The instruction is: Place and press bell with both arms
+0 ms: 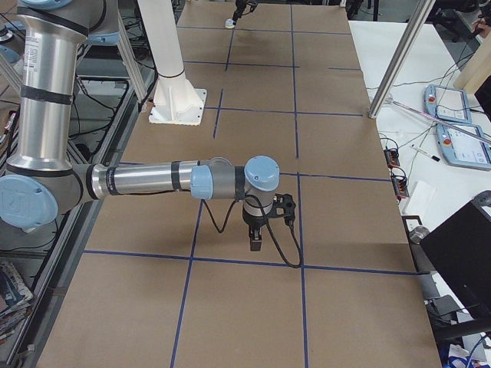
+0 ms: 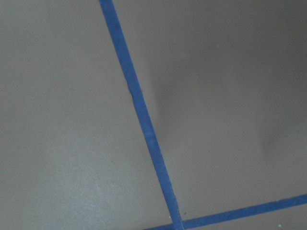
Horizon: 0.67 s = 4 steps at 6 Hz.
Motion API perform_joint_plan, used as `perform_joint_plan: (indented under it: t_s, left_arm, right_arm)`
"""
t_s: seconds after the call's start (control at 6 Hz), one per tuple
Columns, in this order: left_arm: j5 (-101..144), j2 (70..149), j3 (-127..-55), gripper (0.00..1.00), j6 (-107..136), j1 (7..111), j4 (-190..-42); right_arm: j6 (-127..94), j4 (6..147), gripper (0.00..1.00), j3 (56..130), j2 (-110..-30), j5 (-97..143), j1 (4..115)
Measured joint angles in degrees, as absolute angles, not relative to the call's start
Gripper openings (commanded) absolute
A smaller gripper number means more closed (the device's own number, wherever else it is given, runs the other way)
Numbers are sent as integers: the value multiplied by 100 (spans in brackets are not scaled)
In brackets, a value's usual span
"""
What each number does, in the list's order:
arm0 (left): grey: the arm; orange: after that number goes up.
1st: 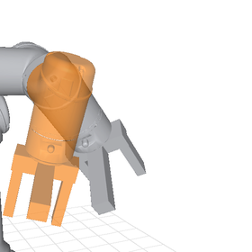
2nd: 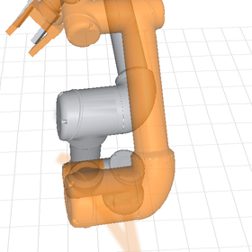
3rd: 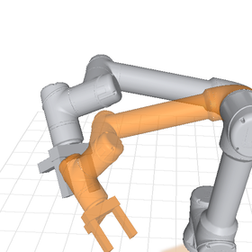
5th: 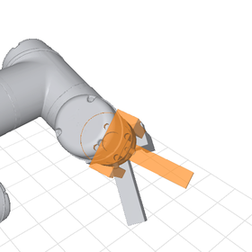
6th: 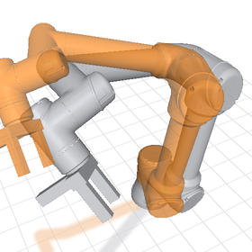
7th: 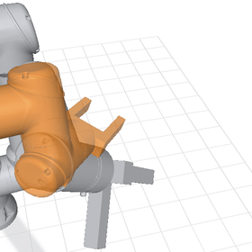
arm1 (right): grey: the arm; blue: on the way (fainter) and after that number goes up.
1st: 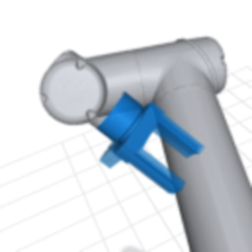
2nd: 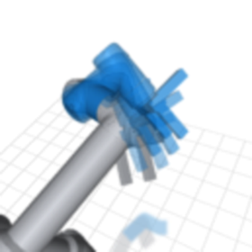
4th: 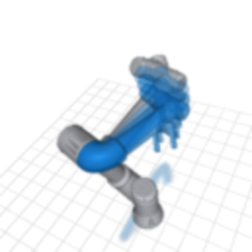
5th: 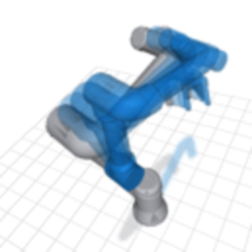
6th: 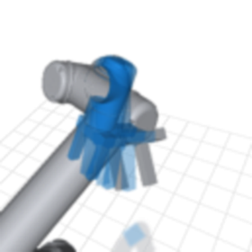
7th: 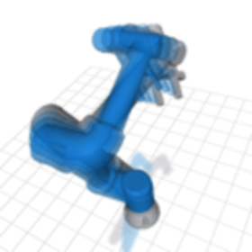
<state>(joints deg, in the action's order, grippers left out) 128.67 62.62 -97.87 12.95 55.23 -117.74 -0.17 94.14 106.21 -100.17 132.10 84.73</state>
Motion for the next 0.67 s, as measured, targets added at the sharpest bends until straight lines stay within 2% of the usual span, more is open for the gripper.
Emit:
perform_joint_plan:
  t_s: [0.67]
  left_arm:
    - [12885, 6258, -9355, 100, 1242, 5144, -11785]
  right_arm:
    - [-12, 9413, 100, 10620, -10019, 13203, 8473]
